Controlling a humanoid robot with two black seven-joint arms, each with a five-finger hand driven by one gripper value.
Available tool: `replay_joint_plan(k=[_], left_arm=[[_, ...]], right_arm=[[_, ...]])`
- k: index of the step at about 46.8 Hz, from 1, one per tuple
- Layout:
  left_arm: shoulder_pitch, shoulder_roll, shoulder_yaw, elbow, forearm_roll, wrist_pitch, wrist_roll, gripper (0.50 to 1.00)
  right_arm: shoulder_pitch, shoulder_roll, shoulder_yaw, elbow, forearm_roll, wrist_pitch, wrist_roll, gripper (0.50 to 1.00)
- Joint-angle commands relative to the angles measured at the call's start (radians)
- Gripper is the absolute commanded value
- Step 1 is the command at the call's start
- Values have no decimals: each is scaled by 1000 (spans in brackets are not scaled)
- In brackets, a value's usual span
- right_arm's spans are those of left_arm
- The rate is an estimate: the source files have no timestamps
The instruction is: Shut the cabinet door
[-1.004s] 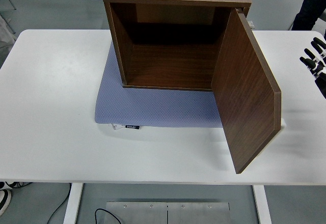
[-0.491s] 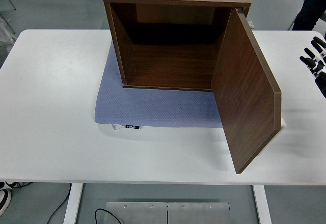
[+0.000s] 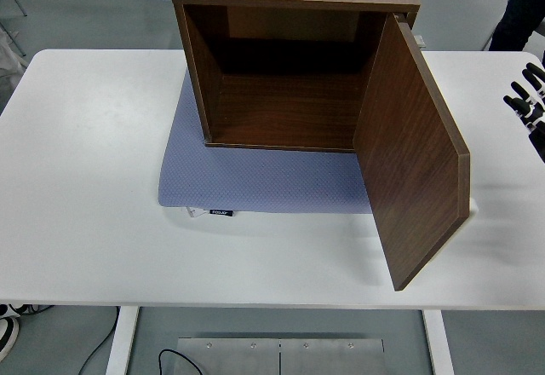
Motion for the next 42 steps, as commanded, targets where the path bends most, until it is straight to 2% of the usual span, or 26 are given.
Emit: replay_joint_plan(k=[1, 7, 15, 23, 30, 35, 40, 42], left_arm=[[-1, 0, 0, 0, 0, 0, 0, 1000], [0, 0, 0, 0, 0, 0, 0, 1000], [0, 0, 0, 0, 0, 0, 0, 1000], [0, 0, 0, 0, 0, 0, 0, 1000], [0, 0, 0, 0, 0, 0, 0, 1000], [0, 0, 0, 0, 0, 0, 0, 1000], [-1, 0, 0, 0, 0, 0, 0, 1000], [0, 0, 0, 0, 0, 0, 0, 1000]], right_arm=[[-4, -7, -1, 2, -2, 6, -1, 1000], [-6, -37, -6, 14, -5, 19, -2, 1000], [-6, -86, -11, 43, -8, 84, -12, 1000], [-4, -113, -11, 65, -8, 118, -42, 1000], [-9, -134, -21, 111, -8, 159, -47, 1000], [-44, -162, -23, 149, -8, 197, -47, 1000], [-84, -182, -15, 171, -8, 273, -47, 1000], [-101, -189, -12, 171, -6, 273, -45, 1000]])
